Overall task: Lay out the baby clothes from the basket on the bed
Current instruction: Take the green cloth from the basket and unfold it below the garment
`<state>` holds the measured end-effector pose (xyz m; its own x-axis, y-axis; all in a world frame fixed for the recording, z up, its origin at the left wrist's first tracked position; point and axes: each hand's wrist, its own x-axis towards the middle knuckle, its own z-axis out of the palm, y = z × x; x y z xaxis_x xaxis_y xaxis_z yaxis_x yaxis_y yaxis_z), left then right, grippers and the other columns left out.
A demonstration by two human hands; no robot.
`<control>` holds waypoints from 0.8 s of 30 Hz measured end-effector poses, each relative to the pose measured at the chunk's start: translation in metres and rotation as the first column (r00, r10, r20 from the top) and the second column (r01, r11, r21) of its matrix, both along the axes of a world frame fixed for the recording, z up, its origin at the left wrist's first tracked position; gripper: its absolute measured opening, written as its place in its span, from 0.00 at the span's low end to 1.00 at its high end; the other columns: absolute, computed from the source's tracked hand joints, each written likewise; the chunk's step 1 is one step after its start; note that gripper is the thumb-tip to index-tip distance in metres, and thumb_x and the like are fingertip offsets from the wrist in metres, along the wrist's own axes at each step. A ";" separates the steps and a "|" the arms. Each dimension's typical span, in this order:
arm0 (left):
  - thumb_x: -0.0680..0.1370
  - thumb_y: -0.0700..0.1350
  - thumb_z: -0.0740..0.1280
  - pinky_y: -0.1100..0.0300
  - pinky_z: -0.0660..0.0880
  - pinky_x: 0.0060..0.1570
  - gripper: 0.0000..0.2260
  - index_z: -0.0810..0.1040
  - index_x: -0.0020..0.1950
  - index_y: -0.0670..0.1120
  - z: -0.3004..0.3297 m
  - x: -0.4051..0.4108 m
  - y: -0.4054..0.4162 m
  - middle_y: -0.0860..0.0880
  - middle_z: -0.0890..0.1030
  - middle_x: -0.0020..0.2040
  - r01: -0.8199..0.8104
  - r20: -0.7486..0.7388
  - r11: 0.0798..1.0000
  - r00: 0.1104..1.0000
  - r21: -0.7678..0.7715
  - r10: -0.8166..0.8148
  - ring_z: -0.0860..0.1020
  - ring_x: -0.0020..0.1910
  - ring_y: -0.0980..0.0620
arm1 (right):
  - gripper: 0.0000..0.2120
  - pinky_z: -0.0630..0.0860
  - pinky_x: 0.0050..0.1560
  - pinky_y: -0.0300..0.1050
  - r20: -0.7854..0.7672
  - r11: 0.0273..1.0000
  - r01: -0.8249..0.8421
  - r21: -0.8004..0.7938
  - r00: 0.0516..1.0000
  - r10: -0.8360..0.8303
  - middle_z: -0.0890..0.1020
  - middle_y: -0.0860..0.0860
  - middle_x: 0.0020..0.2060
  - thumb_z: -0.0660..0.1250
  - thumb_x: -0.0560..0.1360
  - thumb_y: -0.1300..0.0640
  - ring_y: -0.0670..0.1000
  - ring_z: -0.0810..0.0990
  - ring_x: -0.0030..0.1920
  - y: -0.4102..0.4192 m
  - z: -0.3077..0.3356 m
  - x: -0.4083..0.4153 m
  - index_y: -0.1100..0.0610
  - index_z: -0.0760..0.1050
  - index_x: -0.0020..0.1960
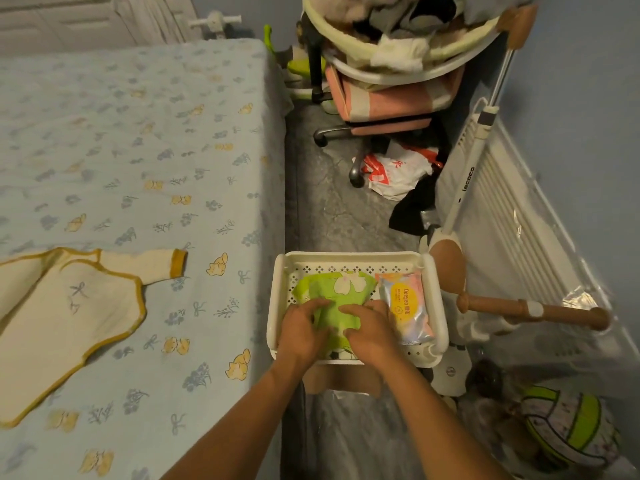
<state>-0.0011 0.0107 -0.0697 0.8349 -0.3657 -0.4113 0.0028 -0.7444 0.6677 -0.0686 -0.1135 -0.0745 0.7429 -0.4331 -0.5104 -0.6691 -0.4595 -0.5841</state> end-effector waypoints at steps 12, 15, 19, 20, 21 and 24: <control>0.69 0.42 0.77 0.71 0.64 0.59 0.38 0.67 0.75 0.58 0.037 0.005 0.014 0.51 0.72 0.71 0.028 0.012 0.982 1.000 -0.186 -0.027 0.71 0.67 0.54 | 0.38 0.55 0.62 0.29 0.184 1.000 0.004 0.010 0.983 -0.006 0.59 0.52 0.76 0.68 0.70 0.70 0.50 0.58 0.76 -0.013 0.042 0.005 0.52 0.63 0.76; 0.68 0.47 0.78 0.68 0.67 0.57 0.38 0.66 0.74 0.64 0.065 0.014 0.025 0.53 0.72 0.69 0.042 0.068 0.972 0.997 -0.230 -0.027 0.72 0.61 0.57 | 0.38 0.60 0.66 0.34 0.248 1.000 -0.007 -0.020 0.969 0.011 0.60 0.50 0.75 0.70 0.70 0.68 0.50 0.61 0.74 -0.008 0.074 0.005 0.50 0.63 0.76; 0.68 0.47 0.78 0.63 0.71 0.59 0.38 0.66 0.73 0.65 0.099 0.030 0.057 0.53 0.73 0.68 0.057 0.075 0.951 0.997 -0.304 -0.036 0.74 0.63 0.52 | 0.39 0.62 0.70 0.40 0.286 0.997 -0.046 -0.064 0.956 0.062 0.60 0.50 0.75 0.72 0.71 0.64 0.51 0.63 0.73 0.016 0.113 0.015 0.48 0.61 0.77; 0.68 0.47 0.78 0.63 0.71 0.59 0.38 0.66 0.73 0.64 0.106 0.033 0.068 0.53 0.73 0.68 0.055 0.074 0.946 0.997 -0.320 -0.033 0.74 0.63 0.53 | 0.39 0.60 0.67 0.34 0.301 0.997 -0.053 -0.061 0.951 0.069 0.60 0.50 0.75 0.72 0.71 0.64 0.50 0.63 0.73 0.026 0.120 0.018 0.48 0.61 0.77; 0.68 0.47 0.79 0.62 0.71 0.60 0.38 0.66 0.74 0.64 0.111 0.037 0.081 0.53 0.74 0.68 0.048 0.069 0.941 0.997 -0.336 -0.027 0.74 0.62 0.54 | 0.39 0.59 0.63 0.29 0.315 0.996 -0.059 -0.060 0.946 0.075 0.59 0.50 0.75 0.72 0.71 0.64 0.50 0.62 0.73 0.037 0.125 0.022 0.49 0.61 0.77; 0.67 0.46 0.79 0.69 0.72 0.58 0.39 0.67 0.73 0.65 0.123 0.047 0.135 0.54 0.74 0.67 0.032 0.073 0.928 0.997 -0.370 -0.005 0.73 0.62 0.55 | 0.39 0.60 0.58 0.28 0.345 0.995 -0.090 -0.042 0.933 0.099 0.60 0.49 0.74 0.73 0.70 0.64 0.49 0.64 0.72 0.084 0.138 0.035 0.48 0.62 0.77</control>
<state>0.0463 0.1460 0.0535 0.8483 -0.4963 -0.1847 -0.0647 -0.4433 0.8940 -0.0340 -0.0291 0.0634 0.9098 -0.3614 -0.2041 -0.3802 -0.5285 -0.7590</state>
